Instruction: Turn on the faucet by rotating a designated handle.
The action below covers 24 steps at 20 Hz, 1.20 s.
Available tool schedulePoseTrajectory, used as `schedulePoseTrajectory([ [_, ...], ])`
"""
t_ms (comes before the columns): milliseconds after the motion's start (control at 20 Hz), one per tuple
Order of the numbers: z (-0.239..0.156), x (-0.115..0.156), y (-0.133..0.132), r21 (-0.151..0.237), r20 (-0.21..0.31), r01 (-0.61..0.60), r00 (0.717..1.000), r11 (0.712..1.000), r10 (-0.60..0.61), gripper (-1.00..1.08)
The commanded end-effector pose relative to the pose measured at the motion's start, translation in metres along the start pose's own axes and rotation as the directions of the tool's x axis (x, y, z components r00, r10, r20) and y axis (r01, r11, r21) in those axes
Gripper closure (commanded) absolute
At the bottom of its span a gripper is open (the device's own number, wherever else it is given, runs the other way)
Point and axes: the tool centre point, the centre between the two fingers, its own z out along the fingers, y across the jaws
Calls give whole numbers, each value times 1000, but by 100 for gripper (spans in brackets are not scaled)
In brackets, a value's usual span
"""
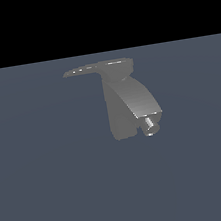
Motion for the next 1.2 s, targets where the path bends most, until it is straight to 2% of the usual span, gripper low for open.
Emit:
schedulePoseTrajectory([
  [0,0,0,0,0,0,0,1000,1000,0,108],
  [350,5,3,-5,0,0,-26,1000,1000,26,108],
  [700,19,12,-21,-1,1,-104,995,995,104,108],
  [1150,50,36,-53,-3,2,-276,961,961,276,108],
])
